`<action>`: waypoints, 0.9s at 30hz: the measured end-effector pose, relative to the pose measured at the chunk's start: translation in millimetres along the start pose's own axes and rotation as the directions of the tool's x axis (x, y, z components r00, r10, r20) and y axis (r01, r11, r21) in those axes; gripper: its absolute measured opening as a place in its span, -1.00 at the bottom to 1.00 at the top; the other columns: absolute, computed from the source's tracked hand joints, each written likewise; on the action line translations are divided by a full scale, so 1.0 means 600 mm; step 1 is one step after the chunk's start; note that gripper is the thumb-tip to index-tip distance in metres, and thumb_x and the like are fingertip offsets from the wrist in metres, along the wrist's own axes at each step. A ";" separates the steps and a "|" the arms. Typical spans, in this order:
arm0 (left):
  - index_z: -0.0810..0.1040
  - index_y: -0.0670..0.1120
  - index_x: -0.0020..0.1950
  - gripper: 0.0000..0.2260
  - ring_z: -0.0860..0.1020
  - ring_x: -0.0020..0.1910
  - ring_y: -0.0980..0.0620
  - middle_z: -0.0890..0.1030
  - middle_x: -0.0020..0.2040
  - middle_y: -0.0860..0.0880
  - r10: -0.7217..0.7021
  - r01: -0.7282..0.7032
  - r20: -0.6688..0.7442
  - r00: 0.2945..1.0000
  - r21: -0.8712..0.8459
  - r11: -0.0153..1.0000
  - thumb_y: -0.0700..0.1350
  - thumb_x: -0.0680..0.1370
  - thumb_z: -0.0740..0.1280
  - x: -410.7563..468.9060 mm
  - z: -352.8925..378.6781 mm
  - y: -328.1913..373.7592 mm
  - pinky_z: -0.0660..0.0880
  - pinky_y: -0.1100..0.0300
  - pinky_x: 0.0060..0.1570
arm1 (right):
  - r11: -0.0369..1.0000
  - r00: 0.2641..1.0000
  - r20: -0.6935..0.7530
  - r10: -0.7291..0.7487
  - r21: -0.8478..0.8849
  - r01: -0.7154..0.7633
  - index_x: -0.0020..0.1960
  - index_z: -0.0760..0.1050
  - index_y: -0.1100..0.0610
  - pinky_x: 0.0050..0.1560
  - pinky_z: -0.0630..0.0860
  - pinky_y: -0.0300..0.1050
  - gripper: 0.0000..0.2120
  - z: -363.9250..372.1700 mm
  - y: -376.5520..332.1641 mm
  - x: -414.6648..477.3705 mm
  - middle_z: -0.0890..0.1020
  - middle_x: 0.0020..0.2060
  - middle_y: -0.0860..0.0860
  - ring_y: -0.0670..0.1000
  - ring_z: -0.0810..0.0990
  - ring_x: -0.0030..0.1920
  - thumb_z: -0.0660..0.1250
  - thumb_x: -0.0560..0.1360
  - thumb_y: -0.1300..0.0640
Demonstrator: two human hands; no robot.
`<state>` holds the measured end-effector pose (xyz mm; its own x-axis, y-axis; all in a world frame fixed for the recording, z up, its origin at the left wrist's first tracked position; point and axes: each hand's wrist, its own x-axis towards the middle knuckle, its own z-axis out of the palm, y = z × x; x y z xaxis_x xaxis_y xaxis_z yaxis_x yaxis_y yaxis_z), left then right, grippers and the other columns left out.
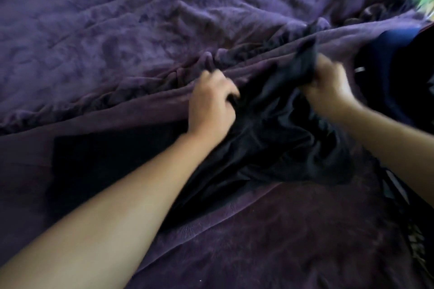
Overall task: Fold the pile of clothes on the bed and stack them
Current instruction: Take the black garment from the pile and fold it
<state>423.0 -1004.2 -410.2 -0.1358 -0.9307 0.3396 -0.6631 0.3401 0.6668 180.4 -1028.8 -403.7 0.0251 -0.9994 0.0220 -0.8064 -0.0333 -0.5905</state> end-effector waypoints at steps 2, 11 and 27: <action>0.62 -0.14 -0.13 -0.77 0.48 0.04 -0.19 0.56 -0.01 -0.15 0.155 -0.237 0.347 0.925 0.207 0.949 -0.36 0.33 0.26 -0.070 0.015 0.006 0.39 -0.01 -0.02 | 0.988 0.982 0.179 -0.060 -0.132 0.085 0.00 0.60 0.29 0.02 0.47 -0.07 -0.68 -0.006 0.035 -0.080 0.61 0.04 0.20 0.20 0.57 0.04 0.35 0.27 0.48; 0.26 0.00 0.48 -0.39 0.24 0.40 -0.10 0.21 0.50 -0.06 -0.105 -0.151 0.680 0.726 0.307 0.940 -0.26 0.43 0.25 -0.188 0.034 0.008 0.30 0.01 0.29 | 0.665 0.671 0.073 0.738 0.091 -0.741 0.15 0.56 0.01 0.11 0.51 -0.05 -0.37 -0.020 0.096 -0.162 0.64 0.00 0.00 0.07 0.60 0.04 0.29 0.33 -0.45; 0.53 -0.07 0.23 -0.73 0.50 0.06 0.07 0.46 0.21 0.00 -0.733 0.676 0.190 0.653 0.290 0.678 -0.23 0.55 0.26 -0.359 -0.202 -0.069 0.45 0.22 -0.07 | 0.989 0.898 0.415 0.144 -0.089 -0.117 0.13 0.47 0.05 0.03 0.52 0.02 -0.73 0.140 -0.303 -0.153 0.62 0.06 0.14 0.23 0.58 0.08 0.33 0.48 -0.03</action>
<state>568.8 -801.5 -430.5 0.2574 -0.8828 -0.3929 -0.7547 -0.4376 0.4888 374.3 -931.5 -366.3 0.1521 -0.9037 -0.4001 -0.8530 0.0845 -0.5151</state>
